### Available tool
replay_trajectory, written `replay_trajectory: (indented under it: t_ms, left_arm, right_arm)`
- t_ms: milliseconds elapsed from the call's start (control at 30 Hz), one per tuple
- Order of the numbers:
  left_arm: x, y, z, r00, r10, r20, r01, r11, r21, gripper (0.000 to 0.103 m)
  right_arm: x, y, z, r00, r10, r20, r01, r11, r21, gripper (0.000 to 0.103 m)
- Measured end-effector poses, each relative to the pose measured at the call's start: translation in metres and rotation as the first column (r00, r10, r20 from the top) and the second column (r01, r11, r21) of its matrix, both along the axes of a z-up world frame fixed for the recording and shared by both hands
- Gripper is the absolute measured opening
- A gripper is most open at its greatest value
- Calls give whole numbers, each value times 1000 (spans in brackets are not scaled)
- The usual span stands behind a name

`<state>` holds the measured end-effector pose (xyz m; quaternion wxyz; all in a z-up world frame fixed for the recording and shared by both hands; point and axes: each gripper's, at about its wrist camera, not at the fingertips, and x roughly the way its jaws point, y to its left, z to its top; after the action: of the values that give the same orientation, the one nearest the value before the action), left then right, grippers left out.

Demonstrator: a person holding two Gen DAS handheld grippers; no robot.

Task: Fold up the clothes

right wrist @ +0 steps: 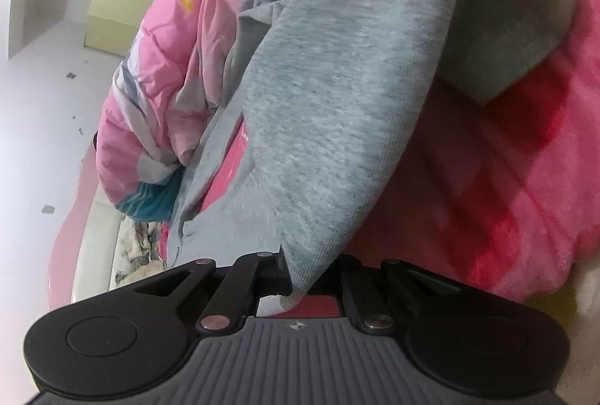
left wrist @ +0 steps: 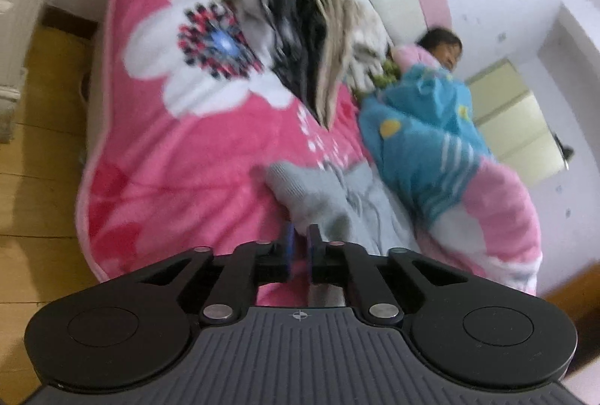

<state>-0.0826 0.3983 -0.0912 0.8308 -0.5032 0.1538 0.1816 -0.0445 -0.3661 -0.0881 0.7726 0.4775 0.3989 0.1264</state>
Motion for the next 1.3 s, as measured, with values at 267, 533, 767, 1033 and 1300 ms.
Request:
replay_trajectory:
  t_ms: [267, 533, 767, 1033, 1300]
  left_arm:
    - [42, 2, -18, 1000, -14, 3, 14, 997, -77, 69]
    - [73, 8, -6, 1000, 11, -18, -11, 1000, 19, 28]
    - [69, -4, 26, 997, 26, -72, -11, 980, 198, 3]
    - [42, -11, 51, 998, 50, -49, -37, 972, 233, 3]
    - [12, -8, 44, 994, 72, -82, -51, 971, 233, 3]
  right_arm:
    - [1, -1, -5, 1000, -12, -13, 12, 1000, 8, 6]
    - [14, 2, -9, 999, -35, 10, 36, 999, -12, 6]
    - [15, 2, 1, 994, -65, 93, 69, 997, -40, 4]
    - [-4, -16, 13, 989, -71, 131, 69, 997, 20, 4]
    - [-19, -18, 5, 996, -36, 87, 32, 998, 49, 4]
